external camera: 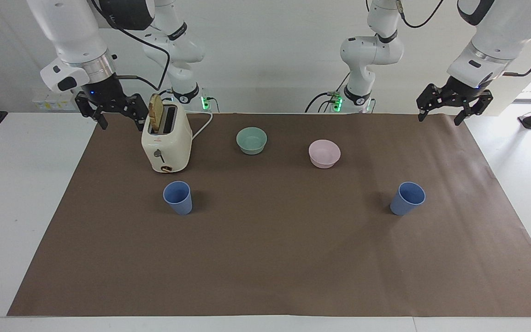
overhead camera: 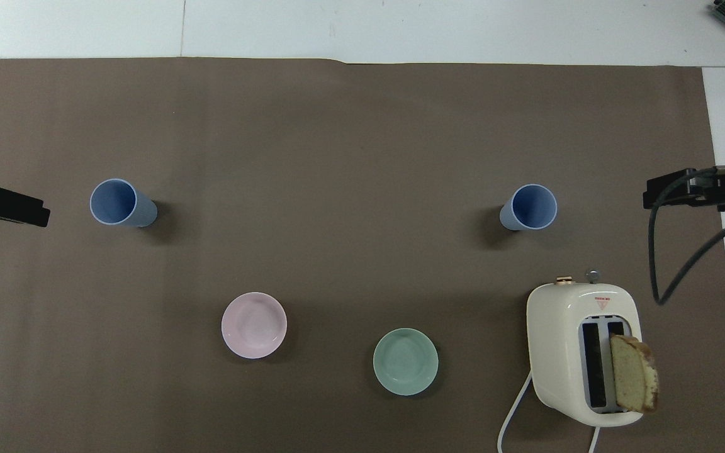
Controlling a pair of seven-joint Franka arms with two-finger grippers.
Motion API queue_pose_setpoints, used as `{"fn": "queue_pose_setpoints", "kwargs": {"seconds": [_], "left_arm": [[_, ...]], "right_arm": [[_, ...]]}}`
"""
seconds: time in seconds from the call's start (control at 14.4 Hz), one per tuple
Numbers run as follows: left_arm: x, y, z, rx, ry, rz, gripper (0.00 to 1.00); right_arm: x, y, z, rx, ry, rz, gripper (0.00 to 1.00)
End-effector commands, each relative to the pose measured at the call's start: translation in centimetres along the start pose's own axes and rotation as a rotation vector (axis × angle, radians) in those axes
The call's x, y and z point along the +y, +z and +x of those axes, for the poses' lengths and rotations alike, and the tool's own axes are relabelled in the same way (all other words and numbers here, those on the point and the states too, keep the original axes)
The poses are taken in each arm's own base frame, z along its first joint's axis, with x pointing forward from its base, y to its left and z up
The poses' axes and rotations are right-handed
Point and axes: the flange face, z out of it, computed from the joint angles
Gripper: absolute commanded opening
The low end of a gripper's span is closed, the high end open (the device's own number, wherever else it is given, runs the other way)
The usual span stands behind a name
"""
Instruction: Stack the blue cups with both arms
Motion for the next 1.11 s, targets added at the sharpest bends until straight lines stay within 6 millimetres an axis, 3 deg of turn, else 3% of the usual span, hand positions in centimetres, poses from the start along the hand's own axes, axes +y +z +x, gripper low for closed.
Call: {"fn": "queue_pose_setpoints", "kwargs": {"seconds": [0.0,1.04], "left_arm": [[0.21,-0.62,-0.15,0.012,0.005,0.012,1.00],[-0.08,-0.28,-0.01,0.043,0.006,0.016,1.00]], "right_arm": [[0.51,-0.10,-0.78,-0.001,-0.018,0.013,1.00],[0.67,-0.10,-0.77,-0.001,-0.015,0.013,1.00]]}}
